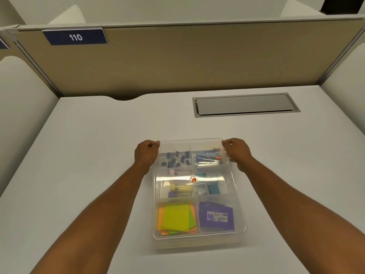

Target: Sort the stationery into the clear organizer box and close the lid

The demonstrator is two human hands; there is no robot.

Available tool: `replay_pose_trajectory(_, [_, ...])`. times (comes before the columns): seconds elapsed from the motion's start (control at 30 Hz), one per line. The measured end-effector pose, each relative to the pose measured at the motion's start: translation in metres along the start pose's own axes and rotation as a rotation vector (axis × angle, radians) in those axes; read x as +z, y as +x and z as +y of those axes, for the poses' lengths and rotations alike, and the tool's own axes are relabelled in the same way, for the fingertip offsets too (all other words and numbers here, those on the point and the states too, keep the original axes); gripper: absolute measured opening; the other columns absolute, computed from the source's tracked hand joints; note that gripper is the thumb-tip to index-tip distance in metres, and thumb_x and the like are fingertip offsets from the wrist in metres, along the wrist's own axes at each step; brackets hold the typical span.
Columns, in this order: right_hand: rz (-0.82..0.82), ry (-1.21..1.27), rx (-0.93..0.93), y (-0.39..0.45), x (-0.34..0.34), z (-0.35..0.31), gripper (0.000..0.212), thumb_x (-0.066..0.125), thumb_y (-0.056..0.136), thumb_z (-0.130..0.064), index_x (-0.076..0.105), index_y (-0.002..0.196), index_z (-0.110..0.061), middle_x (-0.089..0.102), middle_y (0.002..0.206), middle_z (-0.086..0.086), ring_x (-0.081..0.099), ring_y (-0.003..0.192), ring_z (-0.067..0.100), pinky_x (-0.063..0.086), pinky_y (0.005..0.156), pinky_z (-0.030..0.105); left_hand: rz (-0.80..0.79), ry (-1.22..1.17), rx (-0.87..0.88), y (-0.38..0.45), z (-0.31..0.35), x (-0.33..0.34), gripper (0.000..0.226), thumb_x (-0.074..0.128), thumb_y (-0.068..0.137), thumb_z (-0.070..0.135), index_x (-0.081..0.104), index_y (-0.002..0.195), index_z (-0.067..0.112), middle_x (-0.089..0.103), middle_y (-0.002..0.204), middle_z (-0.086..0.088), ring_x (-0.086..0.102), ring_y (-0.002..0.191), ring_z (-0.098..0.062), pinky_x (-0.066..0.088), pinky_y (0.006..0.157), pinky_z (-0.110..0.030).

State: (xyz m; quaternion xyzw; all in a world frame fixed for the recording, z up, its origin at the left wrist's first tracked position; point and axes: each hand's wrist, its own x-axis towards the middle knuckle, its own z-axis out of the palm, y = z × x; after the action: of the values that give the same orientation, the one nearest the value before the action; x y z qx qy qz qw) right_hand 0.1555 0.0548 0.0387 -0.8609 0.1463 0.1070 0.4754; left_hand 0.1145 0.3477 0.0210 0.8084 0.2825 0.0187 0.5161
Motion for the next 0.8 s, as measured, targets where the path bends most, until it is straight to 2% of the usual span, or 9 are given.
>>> replay_pose_trajectory(0.07, [0.023, -0.034, 0.008, 0.009, 0.004, -0.003, 0.039, 0.054, 0.096, -0.037, 0.066, 0.096, 0.000, 0.064, 0.086, 0.011, 0.062, 0.082, 0.028, 0.054, 0.084, 0.047, -0.020, -0.035, -0.027, 0.005, 0.000, -0.001, 0.031, 0.060, 0.095, 0.033, 0.067, 0.086, 0.004, 0.065, 0.082, -0.007, 0.059, 0.077, -0.022, 0.049, 0.069, -0.034])
replay_pose_trajectory(0.17, [0.042, -0.091, 0.044, 0.020, 0.011, -0.001, 0.033, 0.056, 0.096, -0.036, 0.065, 0.085, -0.007, 0.063, 0.079, 0.008, 0.060, 0.079, 0.028, 0.054, 0.082, 0.044, -0.085, -0.140, -0.112, 0.013, -0.001, -0.003, 0.024, 0.065, 0.092, 0.030, 0.067, 0.084, 0.008, 0.067, 0.085, -0.007, 0.064, 0.078, -0.024, 0.057, 0.071, -0.036])
replay_pose_trajectory(0.33, [0.021, -0.120, 0.128, 0.034, 0.016, 0.001, 0.036, 0.055, 0.096, -0.038, 0.064, 0.098, -0.003, 0.061, 0.090, 0.011, 0.059, 0.086, 0.029, 0.053, 0.089, 0.043, -0.116, -0.255, -0.243, 0.019, 0.000, -0.002, 0.018, 0.068, 0.090, 0.027, 0.066, 0.084, 0.011, 0.067, 0.084, -0.007, 0.066, 0.075, -0.021, 0.058, 0.070, -0.033])
replay_pose_trajectory(0.43, [0.005, -0.109, 0.157, 0.037, 0.016, -0.001, 0.033, 0.057, 0.096, -0.037, 0.060, 0.094, -0.004, 0.061, 0.092, 0.011, 0.061, 0.090, 0.030, 0.053, 0.093, 0.042, -0.111, -0.267, -0.251, 0.019, 0.001, -0.002, 0.019, 0.069, 0.090, 0.027, 0.065, 0.084, 0.010, 0.067, 0.085, -0.008, 0.066, 0.076, -0.022, 0.058, 0.076, -0.038])
replay_pose_trajectory(0.53, [-0.001, -0.082, 0.170, 0.037, 0.015, 0.000, 0.032, 0.055, 0.096, -0.036, 0.059, 0.092, -0.005, 0.062, 0.093, 0.012, 0.059, 0.085, 0.028, 0.052, 0.091, 0.041, -0.097, -0.262, -0.230, 0.015, 0.001, -0.001, 0.020, 0.068, 0.090, 0.030, 0.065, 0.081, 0.012, 0.067, 0.085, -0.008, 0.066, 0.076, -0.024, 0.057, 0.077, -0.040])
replay_pose_trajectory(0.6, [0.029, -0.128, 0.111, 0.031, 0.016, 0.001, 0.034, 0.053, 0.097, -0.036, 0.063, 0.097, -0.003, 0.062, 0.094, 0.011, 0.059, 0.088, 0.028, 0.051, 0.091, 0.043, -0.044, -0.158, -0.164, 0.010, 0.002, 0.002, 0.025, 0.065, 0.091, 0.033, 0.066, 0.081, 0.010, 0.067, 0.086, -0.008, 0.065, 0.081, -0.026, 0.055, 0.077, -0.039])
replay_pose_trajectory(0.67, [0.084, -0.164, 0.004, 0.022, 0.016, 0.005, 0.031, 0.052, 0.098, -0.034, 0.064, 0.102, -0.006, 0.065, 0.099, 0.008, 0.059, 0.091, 0.025, 0.050, 0.089, 0.041, 0.024, 0.137, -0.023, 0.005, 0.007, 0.003, 0.028, 0.058, 0.095, 0.035, 0.065, 0.087, 0.009, 0.067, 0.091, -0.007, 0.062, 0.085, -0.025, 0.049, 0.075, -0.035])
replay_pose_trajectory(0.73, [0.091, -0.181, -0.070, 0.013, 0.013, 0.008, 0.027, 0.052, 0.099, -0.034, 0.063, 0.106, -0.010, 0.066, 0.107, 0.007, 0.058, 0.095, 0.023, 0.047, 0.087, 0.038, 0.048, 0.423, 0.110, -0.001, 0.015, 0.003, 0.026, 0.053, 0.098, 0.031, 0.066, 0.100, 0.009, 0.068, 0.103, -0.007, 0.061, 0.090, -0.023, 0.044, 0.075, -0.030])
replay_pose_trajectory(0.8, [0.071, -0.202, -0.110, 0.007, 0.009, 0.010, 0.029, 0.053, 0.098, -0.033, 0.063, 0.113, -0.010, 0.067, 0.115, 0.009, 0.060, 0.103, 0.026, 0.045, 0.090, 0.037, 0.050, 0.584, 0.217, -0.007, 0.023, 0.002, 0.029, 0.051, 0.098, 0.028, 0.063, 0.118, 0.010, 0.062, 0.118, -0.011, 0.061, 0.104, -0.028, 0.045, 0.081, -0.033])
